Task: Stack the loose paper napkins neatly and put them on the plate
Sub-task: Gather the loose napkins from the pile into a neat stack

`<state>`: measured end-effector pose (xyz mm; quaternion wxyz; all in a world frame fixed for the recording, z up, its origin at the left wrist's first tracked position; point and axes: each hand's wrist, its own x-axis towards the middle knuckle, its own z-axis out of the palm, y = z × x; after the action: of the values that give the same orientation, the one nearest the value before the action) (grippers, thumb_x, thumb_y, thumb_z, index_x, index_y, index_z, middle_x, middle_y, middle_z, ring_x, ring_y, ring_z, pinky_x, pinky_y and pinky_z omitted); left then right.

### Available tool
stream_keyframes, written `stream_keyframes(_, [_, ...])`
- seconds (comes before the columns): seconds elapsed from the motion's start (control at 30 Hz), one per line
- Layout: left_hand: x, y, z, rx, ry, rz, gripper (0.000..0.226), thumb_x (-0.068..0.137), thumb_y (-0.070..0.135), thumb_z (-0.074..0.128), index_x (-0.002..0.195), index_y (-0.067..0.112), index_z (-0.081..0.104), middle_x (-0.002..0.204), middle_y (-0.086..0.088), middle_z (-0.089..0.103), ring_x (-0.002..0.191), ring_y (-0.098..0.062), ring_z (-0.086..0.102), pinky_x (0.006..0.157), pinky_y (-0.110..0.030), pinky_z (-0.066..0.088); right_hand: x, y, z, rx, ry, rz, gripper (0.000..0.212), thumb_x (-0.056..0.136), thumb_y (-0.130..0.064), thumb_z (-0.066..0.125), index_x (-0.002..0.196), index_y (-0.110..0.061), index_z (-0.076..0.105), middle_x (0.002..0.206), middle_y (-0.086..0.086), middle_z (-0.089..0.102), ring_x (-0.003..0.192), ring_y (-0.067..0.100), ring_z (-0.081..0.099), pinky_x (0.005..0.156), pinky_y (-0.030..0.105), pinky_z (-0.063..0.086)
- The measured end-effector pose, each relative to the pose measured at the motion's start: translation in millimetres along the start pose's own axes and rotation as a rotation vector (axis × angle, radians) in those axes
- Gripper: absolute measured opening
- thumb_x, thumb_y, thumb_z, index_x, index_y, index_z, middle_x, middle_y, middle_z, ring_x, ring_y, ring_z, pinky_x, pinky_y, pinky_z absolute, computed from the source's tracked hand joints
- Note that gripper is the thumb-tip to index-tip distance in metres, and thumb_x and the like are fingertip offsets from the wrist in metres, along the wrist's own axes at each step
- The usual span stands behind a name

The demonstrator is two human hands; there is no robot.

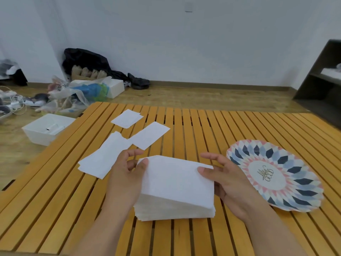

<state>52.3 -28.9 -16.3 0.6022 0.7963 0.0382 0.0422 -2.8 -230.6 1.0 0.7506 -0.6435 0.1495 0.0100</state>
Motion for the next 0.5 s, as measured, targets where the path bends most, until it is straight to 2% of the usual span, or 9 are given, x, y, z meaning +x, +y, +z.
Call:
stream_keyframes(0.1, [1.4,-6.5,-0.9,0.406,0.012,0.166,0.029,0.090,0.029,0.061,0.115,0.031,0.047,0.081,0.009,0.057,0.074,-0.004,0.055,0.055,-0.018,0.035,8.2,13.2,2.5,-0.355,0.165,-0.074,0.029,0.084,-0.011,0.069,0.105,-0.028,0.059,0.089,-0.001,0.071,0.081,0.014,0.066,0.067,0.031,0.055])
stream_keyframes(0.2, [2.3,-14.2,2.5,0.646,0.005,0.249,0.039,0.092,0.034,0.058,0.127,0.027,0.045,0.085,0.007,0.058,0.079,-0.012,0.060,0.060,-0.022,0.040,15.4,29.5,7.8,-0.762,0.251,-0.198,0.024,0.088,-0.022,0.064,0.107,-0.033,0.053,0.094,-0.013,0.059,0.078,0.004,0.055,0.060,0.018,0.045])
stream_keyframes(0.27, [2.4,-18.6,5.3,0.744,-0.014,0.265,0.041,0.092,0.038,0.055,0.131,0.029,0.041,0.086,0.006,0.059,0.082,-0.012,0.062,0.062,-0.025,0.046,18.0,35.3,11.2,-0.936,0.281,-0.264,0.026,0.091,-0.026,0.060,0.114,-0.035,0.051,0.098,-0.017,0.055,0.081,0.002,0.053,0.061,0.015,0.042])
stream_keyframes(0.33, [3.4,-21.3,5.7,0.787,-0.011,0.271,0.044,0.092,0.042,0.053,0.132,0.031,0.039,0.087,0.009,0.056,0.081,-0.010,0.061,0.062,-0.026,0.049,18.5,37.5,14.0,-1.078,0.307,-0.311,0.031,0.092,-0.027,0.058,0.120,-0.035,0.049,0.107,-0.017,0.052,0.093,0.002,0.053,0.068,0.017,0.046])
stream_keyframes(0.4, [6.2,-22.1,2.2,0.815,0.033,0.284,0.047,0.091,0.045,0.054,0.133,0.030,0.040,0.104,0.008,0.054,0.093,-0.011,0.059,0.061,-0.026,0.047,18.2,36.5,16.4,-1.214,0.361,-0.411,0.037,0.089,-0.026,0.061,0.124,-0.033,0.050,0.117,-0.013,0.050,0.108,0.007,0.049,0.078,0.020,0.047])
stream_keyframes(0.5, [19.0,-26.7,-13.4,0.828,0.135,0.312,0.039,0.090,0.039,0.056,0.126,0.027,0.049,0.118,0.004,0.052,0.105,-0.016,0.055,0.059,-0.028,0.041,13.8,33.3,22.4,-1.257,0.397,-0.639,0.030,0.079,-0.020,0.072,0.108,-0.026,0.064,0.106,-0.006,0.056,0.100,0.014,0.054,0.077,0.027,0.048])
